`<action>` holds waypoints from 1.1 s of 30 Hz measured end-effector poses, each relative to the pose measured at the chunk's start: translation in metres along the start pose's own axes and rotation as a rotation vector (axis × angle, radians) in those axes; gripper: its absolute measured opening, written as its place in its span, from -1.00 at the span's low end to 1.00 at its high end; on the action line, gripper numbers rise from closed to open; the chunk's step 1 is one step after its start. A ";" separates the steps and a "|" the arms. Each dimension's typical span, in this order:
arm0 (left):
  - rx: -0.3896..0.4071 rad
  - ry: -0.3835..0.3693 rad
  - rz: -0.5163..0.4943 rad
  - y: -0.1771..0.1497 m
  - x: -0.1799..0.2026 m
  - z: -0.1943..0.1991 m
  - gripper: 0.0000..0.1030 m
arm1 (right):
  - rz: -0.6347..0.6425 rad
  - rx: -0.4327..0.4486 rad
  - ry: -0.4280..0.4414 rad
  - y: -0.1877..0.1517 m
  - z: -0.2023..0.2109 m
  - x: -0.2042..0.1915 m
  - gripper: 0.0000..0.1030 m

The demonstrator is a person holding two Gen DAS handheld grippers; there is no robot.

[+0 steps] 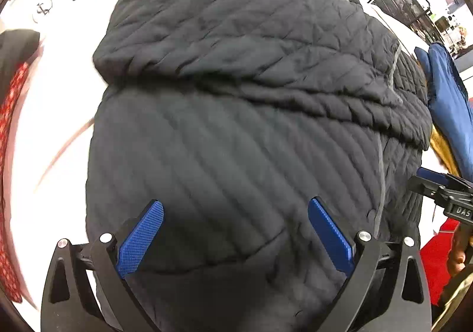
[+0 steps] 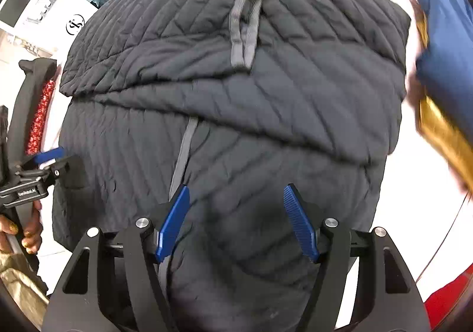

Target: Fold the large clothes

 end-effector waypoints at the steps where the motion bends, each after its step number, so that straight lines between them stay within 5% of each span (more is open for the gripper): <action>1: 0.011 0.005 -0.009 -0.006 -0.001 0.004 0.87 | -0.004 0.000 0.007 -0.004 0.001 -0.005 0.29; 10: 0.166 0.155 0.050 -0.039 -0.031 0.047 0.83 | -0.019 0.006 0.026 -0.043 0.022 0.007 0.31; 13: 0.106 0.071 0.124 -0.056 -0.050 0.045 0.77 | -0.049 0.000 0.017 -0.061 0.027 0.023 0.35; 25: -0.013 0.109 0.159 -0.122 -0.120 0.044 0.74 | -0.280 0.002 0.028 -0.124 0.043 0.101 0.35; 33: -0.097 -0.033 0.131 -0.166 -0.138 0.031 0.75 | -0.290 -0.077 0.082 -0.157 0.028 0.108 0.35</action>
Point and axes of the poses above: each gripper's, at about its wrist camera, not at the fingertips, and z roughly against the way its jaws point, x to its right, y to its top, the point moved 3 cm from there along -z, roughly the way its jaws point, and after that the axes turned 2 degrees about x, right-handed, at the moved point
